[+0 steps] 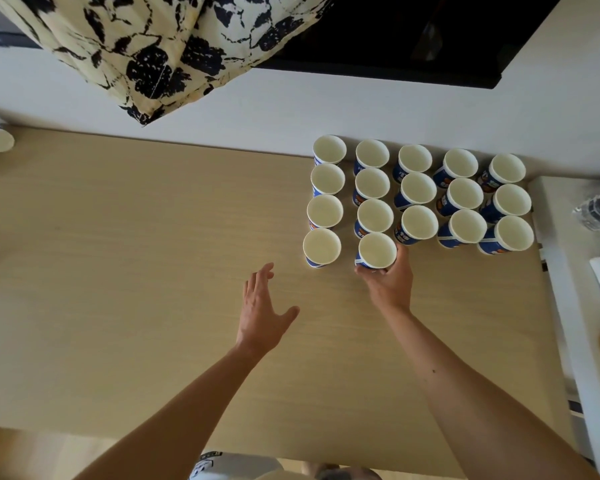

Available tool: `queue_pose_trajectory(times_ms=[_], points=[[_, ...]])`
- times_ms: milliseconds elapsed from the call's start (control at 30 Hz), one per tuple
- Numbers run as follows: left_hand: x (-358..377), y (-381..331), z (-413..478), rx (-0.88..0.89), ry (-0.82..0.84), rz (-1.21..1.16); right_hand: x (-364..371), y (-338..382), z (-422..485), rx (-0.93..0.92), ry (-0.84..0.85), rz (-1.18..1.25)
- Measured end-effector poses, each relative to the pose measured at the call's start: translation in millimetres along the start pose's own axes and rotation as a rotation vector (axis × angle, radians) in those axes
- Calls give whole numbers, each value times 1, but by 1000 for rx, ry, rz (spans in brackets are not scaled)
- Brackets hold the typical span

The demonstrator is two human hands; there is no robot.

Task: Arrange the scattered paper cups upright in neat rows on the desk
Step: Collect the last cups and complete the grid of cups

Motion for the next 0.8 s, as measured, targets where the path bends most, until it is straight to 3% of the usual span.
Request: queue_pose_trajectory(times_ms=[200, 300, 467, 800], points=[[-6, -1, -4, -5, -8, -13, -3, -5, -4, -11, -4, 19], [-19, -10, -8, -12, -29, -39, -12, -28, -19, 75, -15, 89], [-77, 8, -6, -44, -144, -1, -1, -45, -75, 81, -41, -13], [-258, 141, -14, -216, -421, 163, 147, 29, -193, -66, 343, 119]])
Point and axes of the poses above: each hand's wrist, its own z-axis towards the middle knuckle, its own x-axis out of the palm, y = z × x, the point moved 10 cm from there along z, towards the middle knuckle, and after that the axes turned 13 degrees about -y, right-handed, at the moved point
